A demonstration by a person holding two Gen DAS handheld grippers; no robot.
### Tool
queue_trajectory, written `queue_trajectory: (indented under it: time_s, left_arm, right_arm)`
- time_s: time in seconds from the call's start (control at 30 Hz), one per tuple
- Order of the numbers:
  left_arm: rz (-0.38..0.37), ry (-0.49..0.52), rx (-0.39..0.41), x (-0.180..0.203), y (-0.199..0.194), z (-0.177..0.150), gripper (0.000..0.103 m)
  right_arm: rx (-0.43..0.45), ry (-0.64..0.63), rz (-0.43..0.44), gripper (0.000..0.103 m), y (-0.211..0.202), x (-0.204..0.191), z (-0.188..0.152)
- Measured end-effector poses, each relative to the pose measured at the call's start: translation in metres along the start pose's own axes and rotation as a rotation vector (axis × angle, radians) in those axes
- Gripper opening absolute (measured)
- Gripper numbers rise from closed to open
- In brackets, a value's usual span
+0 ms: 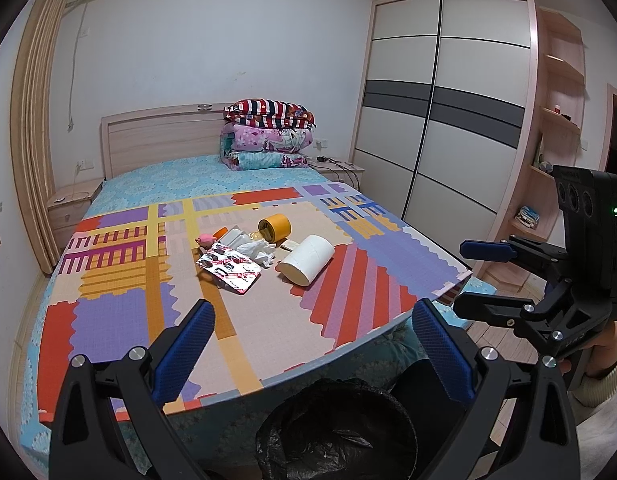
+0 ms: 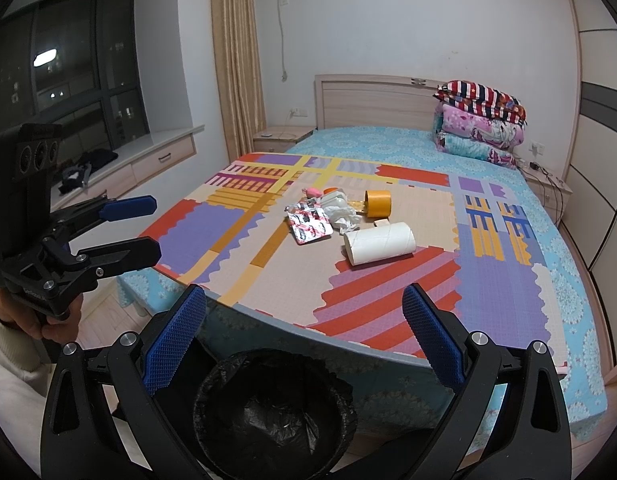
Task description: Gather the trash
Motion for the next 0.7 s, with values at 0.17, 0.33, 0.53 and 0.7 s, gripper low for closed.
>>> queue_trajectory:
  time_s: [0.17,0.33,0.53,0.7]
  left_arm:
    - [-0.001,-0.01,-0.005,-0.001,0.003,-0.002,0.095]
    - [-0.003,-0.03,-0.015,-0.005,0.008,-0.003,0.095]
    - [0.001,-0.078,-0.027,-0.024,0.019,-0.004,0.095]
    - [-0.009,-0.133,-0.035,-0.049,0.033,-0.002,0.095]
  right_arm:
    - [-0.003,0.01,-0.002,0.1,-0.001,0.002,-0.003]
    - [-0.013,0.028,-0.004,0.1,0.006,0.01,-0.004]
    - [-0.039,0.055,-0.001,0.1,0.019,0.014,-0.005]
    - [-0.068,0.059,-0.019,0.1,0.04,0.02,-0.005]
Point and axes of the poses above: each gripper's, at about its wrist camera, not at the fingertips, and y roughly the way its jaws point, x to its right, z to its top, the point moved 8 cm from there along y, roughly the way its jaws point, and after that the axes turned 11 degrees about -z, right-handed, at the moved point
